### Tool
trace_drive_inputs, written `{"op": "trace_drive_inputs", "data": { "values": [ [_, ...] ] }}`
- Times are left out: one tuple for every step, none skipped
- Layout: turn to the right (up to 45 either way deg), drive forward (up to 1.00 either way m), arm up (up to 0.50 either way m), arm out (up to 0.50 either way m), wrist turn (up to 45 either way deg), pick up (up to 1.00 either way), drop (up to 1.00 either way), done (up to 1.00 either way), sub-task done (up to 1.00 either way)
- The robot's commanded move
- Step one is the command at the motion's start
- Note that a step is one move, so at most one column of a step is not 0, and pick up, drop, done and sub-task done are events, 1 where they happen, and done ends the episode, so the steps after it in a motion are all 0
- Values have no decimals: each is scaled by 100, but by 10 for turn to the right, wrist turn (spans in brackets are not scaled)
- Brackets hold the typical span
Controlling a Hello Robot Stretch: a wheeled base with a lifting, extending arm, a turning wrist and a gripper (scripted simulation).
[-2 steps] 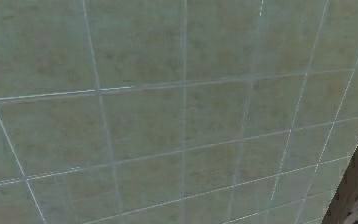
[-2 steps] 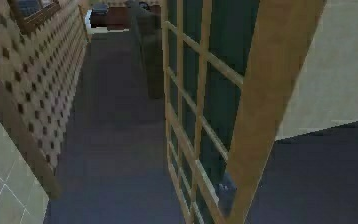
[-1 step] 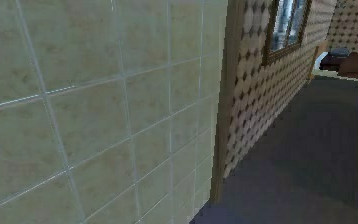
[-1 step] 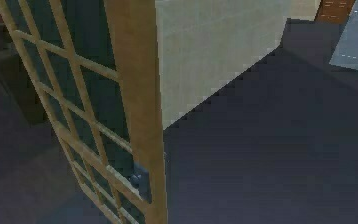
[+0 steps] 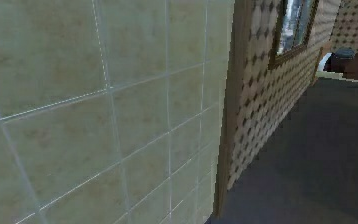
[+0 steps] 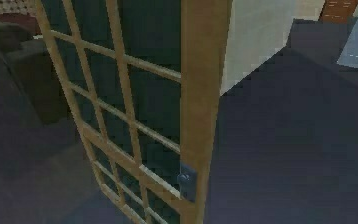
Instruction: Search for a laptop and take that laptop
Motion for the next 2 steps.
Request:
{"op": "trace_drive_inputs", "data": {
  "values": [
    [360, 0, 0, 0, 0, 0, 0, 0, 0],
    [0, 40, 0, 0, 0, 0, 0, 0, 0]
  ]
}}
